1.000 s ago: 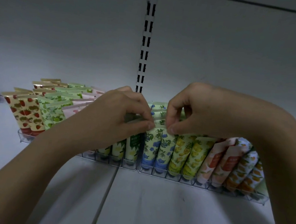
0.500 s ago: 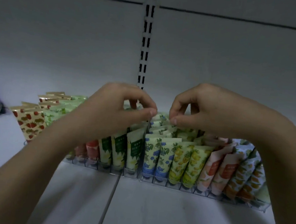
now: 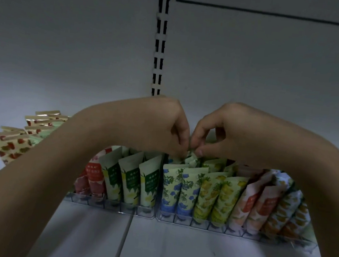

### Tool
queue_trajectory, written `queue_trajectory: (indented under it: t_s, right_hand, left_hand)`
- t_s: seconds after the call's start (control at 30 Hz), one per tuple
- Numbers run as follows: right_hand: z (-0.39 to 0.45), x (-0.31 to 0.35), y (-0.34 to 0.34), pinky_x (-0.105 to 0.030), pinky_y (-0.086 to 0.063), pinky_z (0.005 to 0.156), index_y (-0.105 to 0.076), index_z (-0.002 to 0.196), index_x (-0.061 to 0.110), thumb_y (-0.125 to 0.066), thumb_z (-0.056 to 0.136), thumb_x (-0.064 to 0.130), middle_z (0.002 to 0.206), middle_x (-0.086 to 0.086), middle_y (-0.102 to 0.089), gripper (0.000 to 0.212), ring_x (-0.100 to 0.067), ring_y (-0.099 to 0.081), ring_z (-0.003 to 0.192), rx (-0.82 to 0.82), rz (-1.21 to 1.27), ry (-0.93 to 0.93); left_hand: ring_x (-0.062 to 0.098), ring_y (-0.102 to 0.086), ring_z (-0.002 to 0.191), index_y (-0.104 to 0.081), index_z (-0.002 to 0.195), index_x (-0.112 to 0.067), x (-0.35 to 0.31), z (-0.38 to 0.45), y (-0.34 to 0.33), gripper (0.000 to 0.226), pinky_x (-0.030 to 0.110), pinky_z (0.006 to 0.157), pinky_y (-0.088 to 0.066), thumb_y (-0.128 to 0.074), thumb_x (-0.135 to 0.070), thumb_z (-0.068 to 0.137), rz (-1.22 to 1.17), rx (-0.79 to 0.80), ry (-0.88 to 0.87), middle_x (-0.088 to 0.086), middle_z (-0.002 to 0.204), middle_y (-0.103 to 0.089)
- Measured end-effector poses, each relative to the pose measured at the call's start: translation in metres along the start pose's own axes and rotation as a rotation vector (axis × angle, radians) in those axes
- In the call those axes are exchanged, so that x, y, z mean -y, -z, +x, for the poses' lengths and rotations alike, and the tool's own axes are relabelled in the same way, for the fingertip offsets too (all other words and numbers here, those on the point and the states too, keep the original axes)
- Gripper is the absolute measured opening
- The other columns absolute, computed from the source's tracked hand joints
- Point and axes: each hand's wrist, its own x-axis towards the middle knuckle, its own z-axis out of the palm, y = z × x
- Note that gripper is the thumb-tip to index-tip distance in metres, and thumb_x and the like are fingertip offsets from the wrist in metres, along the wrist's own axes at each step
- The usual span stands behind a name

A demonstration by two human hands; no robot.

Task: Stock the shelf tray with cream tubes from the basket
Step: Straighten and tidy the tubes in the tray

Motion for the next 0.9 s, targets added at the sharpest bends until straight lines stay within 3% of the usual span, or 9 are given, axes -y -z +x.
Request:
queue_trajectory:
  t_s: [0.13, 0.3, 0.67, 0.9]
  right_hand:
    - [0.0029, -0.0009, -0.0062, 0.000, -0.035, 0.052, -0.072, 0.076, 0.038, -0.077, 0.078, 0.031, 0.057, 0.045, -0.051, 0.010, 0.018, -0.052, 0.056, 0.023, -0.027, 0.009]
    - [0.0064, -0.0031, -0.0106, -0.004, -0.036, 0.048, -0.073, 0.071, 0.035, -0.076, 0.077, 0.030, 0.060, 0.034, -0.059, 0.008, 0.012, -0.054, 0.054, 0.012, -0.038, 0.009]
    - [0.0049, -0.0018, -0.0076, -0.005, -0.035, 0.045, -0.075, 0.073, 0.033, -0.075, 0.078, 0.029, 0.067, 0.018, -0.068, 0.006, 0.007, -0.054, 0.048, 0.055, 0.039, -0.015]
    - [0.0023, -0.0014, -0.0046, -0.004, -0.035, 0.045, -0.074, 0.075, 0.032, -0.075, 0.079, 0.030, 0.066, 0.025, -0.066, 0.005, 0.008, -0.054, 0.048, 0.045, 0.067, -0.037]
  left_hand:
    - [-0.007, -0.061, 0.061, -0.074, 0.080, -0.035, 0.0045, 0.0007, 0.0014, 0.004, 0.007, 0.058, -0.045, -0.072, -0.033, 0.077, -0.028, 0.025, 0.004, -0.026, 0.067, -0.067]
    - [-0.004, -0.063, 0.064, -0.074, 0.081, -0.036, 0.0057, 0.0001, 0.0017, 0.007, 0.020, 0.065, -0.051, -0.071, -0.035, 0.075, -0.032, 0.047, -0.014, -0.026, 0.067, -0.068]
    - [-0.009, -0.063, 0.066, -0.076, 0.084, -0.037, 0.0080, 0.0000, 0.0035, 0.009, 0.003, 0.065, -0.043, -0.075, -0.032, 0.076, -0.104, 0.071, -0.052, -0.028, 0.069, -0.068]
    - [-0.008, -0.065, 0.067, -0.075, 0.086, -0.034, 0.0080, -0.0004, 0.0029, 0.010, 0.014, 0.066, -0.047, -0.076, -0.034, 0.077, -0.116, 0.094, -0.012, -0.026, 0.071, -0.070]
